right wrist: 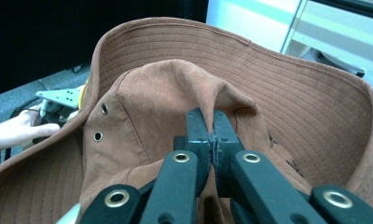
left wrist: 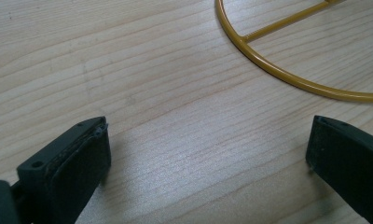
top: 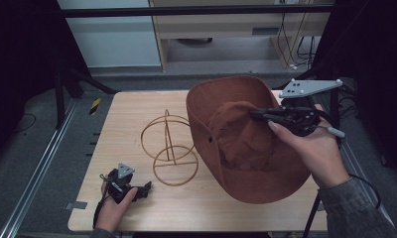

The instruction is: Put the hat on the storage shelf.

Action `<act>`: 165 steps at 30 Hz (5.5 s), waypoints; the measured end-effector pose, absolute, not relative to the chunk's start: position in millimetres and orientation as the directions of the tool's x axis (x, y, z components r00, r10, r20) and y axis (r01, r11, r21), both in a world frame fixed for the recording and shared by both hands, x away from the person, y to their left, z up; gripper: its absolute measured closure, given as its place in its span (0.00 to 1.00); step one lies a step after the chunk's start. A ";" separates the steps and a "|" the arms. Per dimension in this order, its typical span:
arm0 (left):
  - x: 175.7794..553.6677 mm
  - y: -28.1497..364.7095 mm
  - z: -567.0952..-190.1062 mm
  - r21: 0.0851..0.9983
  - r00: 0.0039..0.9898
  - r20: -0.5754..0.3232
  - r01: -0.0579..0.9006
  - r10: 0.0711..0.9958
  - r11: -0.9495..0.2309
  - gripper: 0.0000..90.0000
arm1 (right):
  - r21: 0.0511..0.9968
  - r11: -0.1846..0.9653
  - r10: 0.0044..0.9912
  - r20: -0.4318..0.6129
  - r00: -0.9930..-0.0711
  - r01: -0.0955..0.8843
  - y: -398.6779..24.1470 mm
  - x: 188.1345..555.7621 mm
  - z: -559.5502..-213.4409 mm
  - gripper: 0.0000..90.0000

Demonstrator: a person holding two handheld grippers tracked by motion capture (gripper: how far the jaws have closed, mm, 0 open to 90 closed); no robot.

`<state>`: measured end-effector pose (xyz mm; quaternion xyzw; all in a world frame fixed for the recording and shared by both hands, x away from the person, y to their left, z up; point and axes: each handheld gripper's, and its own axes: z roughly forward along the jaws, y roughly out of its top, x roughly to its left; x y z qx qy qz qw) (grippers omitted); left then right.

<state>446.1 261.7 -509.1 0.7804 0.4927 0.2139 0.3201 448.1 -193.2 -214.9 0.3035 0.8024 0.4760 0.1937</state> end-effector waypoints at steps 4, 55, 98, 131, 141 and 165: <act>446.3 261.8 -509.1 0.711 0.424 0.020 0.631 0.905 -0.311 0.00 | 0.886 0.362 0.663 -0.026 -0.748 0.290 -184.3 450.0 -206.6 0.99; 447.3 261.5 -508.7 0.708 0.428 0.020 0.632 0.903 -0.315 0.00 | 0.890 0.391 0.570 -0.033 -0.821 0.236 -51.6 496.8 -179.6 0.99; 447.2 261.4 -508.6 0.707 0.429 0.019 0.633 0.903 -0.316 0.00 | 0.861 0.427 0.521 0.015 -0.854 0.276 -8.9 511.1 -222.4 0.99; 447.3 261.3 -508.6 0.707 0.431 0.019 0.632 0.902 -0.317 0.00 | 0.838 0.452 0.521 0.031 -0.853 0.306 0.7 517.9 -241.5 0.96; 447.3 261.2 -508.7 0.707 0.431 0.018 0.632 0.902 -0.316 0.00 | 0.841 0.440 0.527 0.040 -0.849 0.313 -3.7 517.9 -242.5 0.85; 447.3 261.3 -508.7 0.707 0.431 0.018 0.632 0.902 -0.316 0.00 | 0.838 0.445 0.563 0.011 -0.826 0.315 -4.5 512.6 -241.1 0.34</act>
